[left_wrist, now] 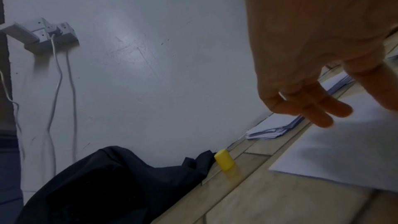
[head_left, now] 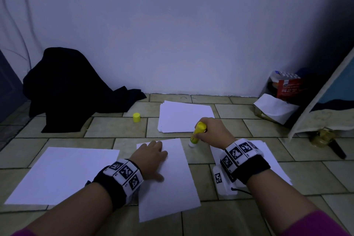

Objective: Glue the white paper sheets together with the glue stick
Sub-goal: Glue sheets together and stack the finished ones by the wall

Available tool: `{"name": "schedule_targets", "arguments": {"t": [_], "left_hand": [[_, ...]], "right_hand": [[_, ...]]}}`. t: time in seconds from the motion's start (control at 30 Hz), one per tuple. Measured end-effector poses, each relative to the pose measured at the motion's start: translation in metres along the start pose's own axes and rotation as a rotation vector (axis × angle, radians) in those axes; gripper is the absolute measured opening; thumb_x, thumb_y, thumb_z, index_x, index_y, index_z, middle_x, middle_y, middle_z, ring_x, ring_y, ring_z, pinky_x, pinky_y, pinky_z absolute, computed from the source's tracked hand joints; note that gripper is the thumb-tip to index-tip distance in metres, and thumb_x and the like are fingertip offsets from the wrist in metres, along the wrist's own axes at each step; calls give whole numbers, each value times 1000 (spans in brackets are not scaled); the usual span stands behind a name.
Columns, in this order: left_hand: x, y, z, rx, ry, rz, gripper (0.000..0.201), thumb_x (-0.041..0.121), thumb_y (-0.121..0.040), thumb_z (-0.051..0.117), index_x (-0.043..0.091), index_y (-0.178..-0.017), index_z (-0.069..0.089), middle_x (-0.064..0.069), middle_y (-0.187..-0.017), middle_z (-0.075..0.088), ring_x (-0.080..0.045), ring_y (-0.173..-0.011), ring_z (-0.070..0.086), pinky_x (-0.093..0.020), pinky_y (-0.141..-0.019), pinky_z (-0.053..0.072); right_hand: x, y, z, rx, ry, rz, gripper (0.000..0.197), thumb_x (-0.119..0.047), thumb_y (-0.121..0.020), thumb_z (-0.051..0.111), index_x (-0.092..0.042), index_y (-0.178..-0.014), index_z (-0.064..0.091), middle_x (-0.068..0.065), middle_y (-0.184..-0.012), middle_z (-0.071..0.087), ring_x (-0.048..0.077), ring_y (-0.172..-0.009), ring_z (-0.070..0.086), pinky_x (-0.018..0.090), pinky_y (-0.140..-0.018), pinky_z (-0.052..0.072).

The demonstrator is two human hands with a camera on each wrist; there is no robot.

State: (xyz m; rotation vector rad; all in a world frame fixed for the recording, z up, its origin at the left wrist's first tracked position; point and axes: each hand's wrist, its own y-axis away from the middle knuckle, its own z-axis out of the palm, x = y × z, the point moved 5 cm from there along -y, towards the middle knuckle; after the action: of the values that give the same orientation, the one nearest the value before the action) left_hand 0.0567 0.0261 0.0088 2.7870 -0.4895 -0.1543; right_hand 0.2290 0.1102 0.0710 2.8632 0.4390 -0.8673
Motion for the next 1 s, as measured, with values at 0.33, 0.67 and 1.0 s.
{"name": "schedule_targets", "arguments": {"t": [0.33, 0.67, 1.0], "left_hand": [[-11, 3, 5, -42, 104, -91, 53, 30, -94, 55, 21, -143, 38, -7, -137, 38, -25, -125, 41, -36, -96, 44], [-15, 6, 7, -29, 158, -98, 60, 40, -91, 57, 27, -145, 34, -4, -144, 34, -22, -129, 37, -37, -101, 42], [-24, 3, 9, -23, 196, -128, 64, 49, -86, 62, 15, -135, 39, -3, -138, 38, -21, -124, 40, -36, -99, 41]], "right_hand": [[-40, -17, 31, -21, -38, -33, 29, -11, -81, 67, -3, -108, 63, 13, -111, 64, 25, -104, 58, 30, -83, 48], [-74, -20, 56, -137, 65, -118, 29, -8, -84, 65, 2, -111, 64, 16, -114, 64, 28, -109, 58, 31, -87, 47], [-31, 18, 26, -269, 246, -92, 31, -14, -80, 71, -8, -110, 65, 9, -113, 62, 22, -107, 56, 26, -75, 44]]}}
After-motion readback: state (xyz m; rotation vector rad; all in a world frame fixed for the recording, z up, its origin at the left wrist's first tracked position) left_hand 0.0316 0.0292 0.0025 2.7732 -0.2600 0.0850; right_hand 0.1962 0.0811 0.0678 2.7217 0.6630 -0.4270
